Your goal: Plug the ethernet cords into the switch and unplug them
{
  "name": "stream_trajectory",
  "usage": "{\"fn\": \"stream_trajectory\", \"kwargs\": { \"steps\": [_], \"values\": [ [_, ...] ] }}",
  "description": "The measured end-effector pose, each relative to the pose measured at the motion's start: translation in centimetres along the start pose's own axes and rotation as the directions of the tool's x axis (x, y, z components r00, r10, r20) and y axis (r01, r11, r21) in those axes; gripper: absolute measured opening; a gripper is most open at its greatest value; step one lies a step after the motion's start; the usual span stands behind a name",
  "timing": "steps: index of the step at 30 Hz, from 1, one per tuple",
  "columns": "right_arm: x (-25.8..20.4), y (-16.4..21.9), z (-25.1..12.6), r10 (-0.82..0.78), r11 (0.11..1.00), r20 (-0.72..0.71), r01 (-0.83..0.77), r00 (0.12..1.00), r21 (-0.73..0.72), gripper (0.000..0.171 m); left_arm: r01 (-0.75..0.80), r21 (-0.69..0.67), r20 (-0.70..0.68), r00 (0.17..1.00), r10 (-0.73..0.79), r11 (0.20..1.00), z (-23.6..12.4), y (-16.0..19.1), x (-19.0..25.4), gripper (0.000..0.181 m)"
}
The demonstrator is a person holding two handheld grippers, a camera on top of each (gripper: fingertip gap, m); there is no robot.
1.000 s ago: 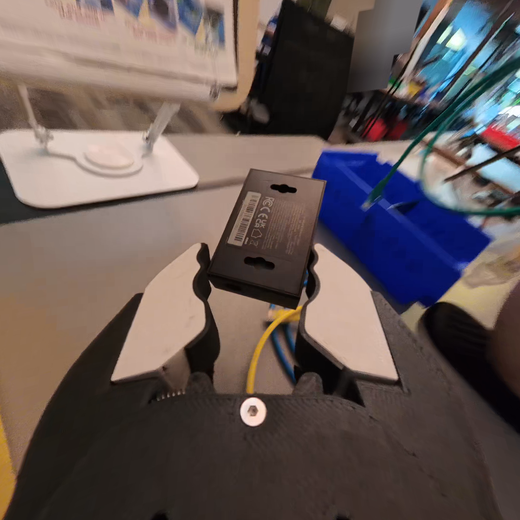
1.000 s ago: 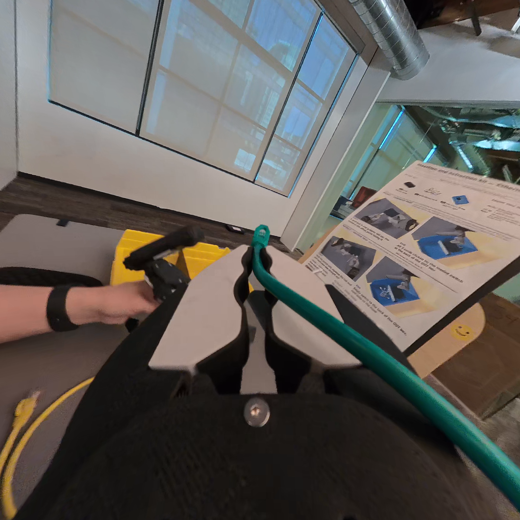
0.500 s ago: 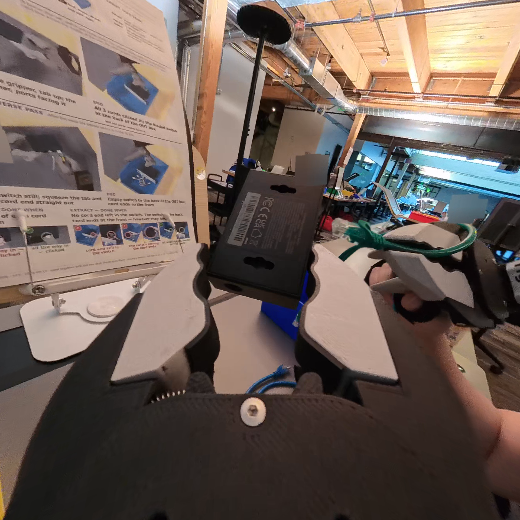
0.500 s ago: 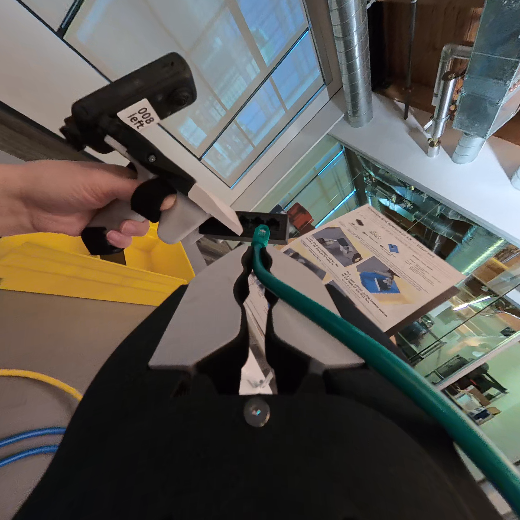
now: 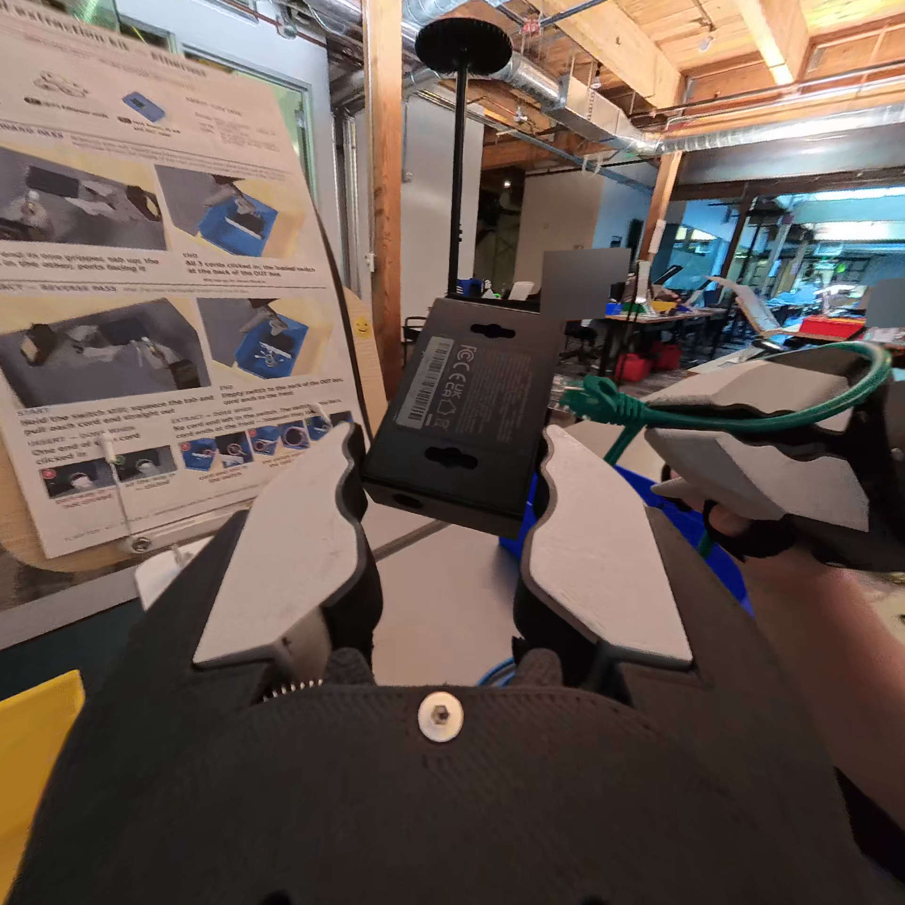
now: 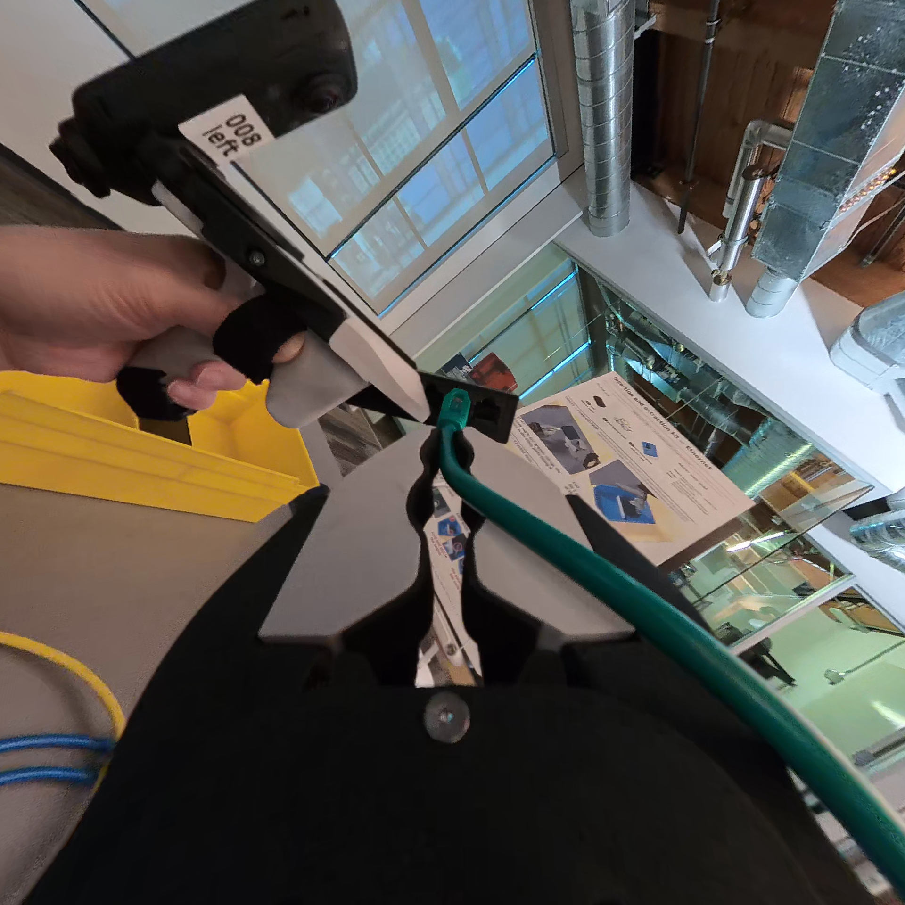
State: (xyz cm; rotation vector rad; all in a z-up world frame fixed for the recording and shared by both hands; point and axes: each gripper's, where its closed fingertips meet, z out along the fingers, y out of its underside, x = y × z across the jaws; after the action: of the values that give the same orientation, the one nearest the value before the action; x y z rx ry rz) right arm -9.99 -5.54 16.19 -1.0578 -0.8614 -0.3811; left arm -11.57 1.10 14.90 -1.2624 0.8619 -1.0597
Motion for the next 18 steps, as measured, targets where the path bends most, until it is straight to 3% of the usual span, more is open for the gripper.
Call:
{"fn": "stream_trajectory", "kwargs": {
  "steps": [8, 12, 18],
  "values": [
    [0.5, -2.0, -0.9, -0.061, 0.995, -0.07, 0.066, 0.996, 0.072, 0.006, -0.266, 0.066, 0.065, 0.963, 0.262, 0.962, -1.5, -2.3, 2.1, 0.062],
    [1.1, -4.5, -2.8, -0.009, 0.973, -0.072, 0.025, 0.997, 0.231, 0.006, -0.326, 0.133, 0.0, 0.944, 0.329, 0.936, -2.8, -3.7, 4.7, 0.06],
    [0.5, -6.5, -4.3, -0.14, 0.939, -0.128, 0.173, 0.982, 0.298, 0.006, -0.366, 0.246, -0.036, 0.922, 0.386, 0.897, -4.3, -4.9, 6.6, 0.061]
  ]
}}
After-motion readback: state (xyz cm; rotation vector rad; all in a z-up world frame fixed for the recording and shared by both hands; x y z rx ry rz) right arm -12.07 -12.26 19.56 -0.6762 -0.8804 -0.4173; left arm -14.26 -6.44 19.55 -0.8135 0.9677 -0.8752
